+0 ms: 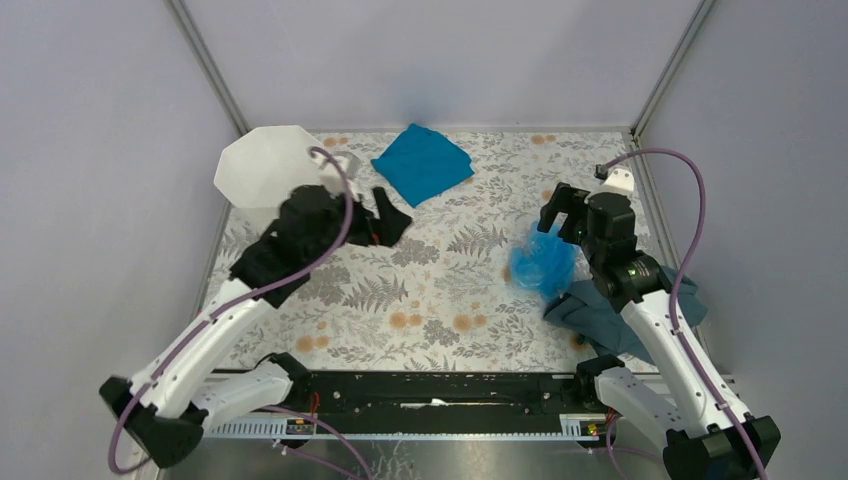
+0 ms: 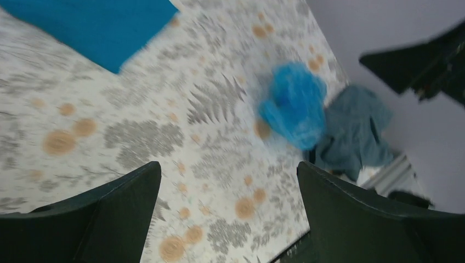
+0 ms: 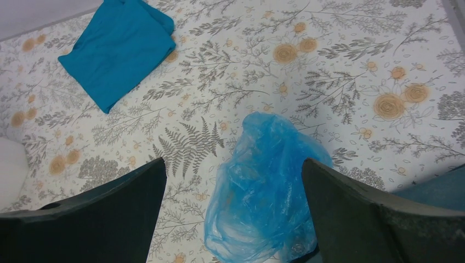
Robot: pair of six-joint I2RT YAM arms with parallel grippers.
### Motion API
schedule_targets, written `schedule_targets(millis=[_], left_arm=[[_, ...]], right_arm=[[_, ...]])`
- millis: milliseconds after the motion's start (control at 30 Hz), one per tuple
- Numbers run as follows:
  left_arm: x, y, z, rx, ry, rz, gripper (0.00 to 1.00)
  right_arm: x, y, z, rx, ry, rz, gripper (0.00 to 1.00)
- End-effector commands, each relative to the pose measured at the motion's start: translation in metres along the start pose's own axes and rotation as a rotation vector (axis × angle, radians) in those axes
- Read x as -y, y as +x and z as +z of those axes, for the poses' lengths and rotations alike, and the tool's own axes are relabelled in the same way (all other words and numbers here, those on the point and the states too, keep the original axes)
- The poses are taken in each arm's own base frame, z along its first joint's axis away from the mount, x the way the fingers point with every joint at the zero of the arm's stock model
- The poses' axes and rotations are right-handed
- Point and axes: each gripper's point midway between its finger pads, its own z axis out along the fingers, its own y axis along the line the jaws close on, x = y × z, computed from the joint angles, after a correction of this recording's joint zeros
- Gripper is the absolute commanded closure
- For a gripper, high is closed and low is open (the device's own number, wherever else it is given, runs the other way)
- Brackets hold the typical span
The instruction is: Put the trash bags into the trash bin
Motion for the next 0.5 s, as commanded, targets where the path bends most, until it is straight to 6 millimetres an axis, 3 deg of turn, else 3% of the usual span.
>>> schedule_targets(millis=[0, 200, 467], left_arm=[[0.037, 0.025, 0.015, -0.034, 0.048, 0.023, 0.01], [0.035, 0.065, 0.044, -0.117, -0.025, 0.005, 0.01], [0.011, 0.098, 0.043, -0.17, -0.108, -0.038, 0.01]], right_arm=[[0.019, -0.008, -0.006, 0.067, 0.091, 0.012, 0.0], [0.062, 0.005, -0.003, 0.036, 0.335, -0.002, 0.0], [0.072, 0.048, 0.015, -0.069, 0.414, 0.087, 0.0]])
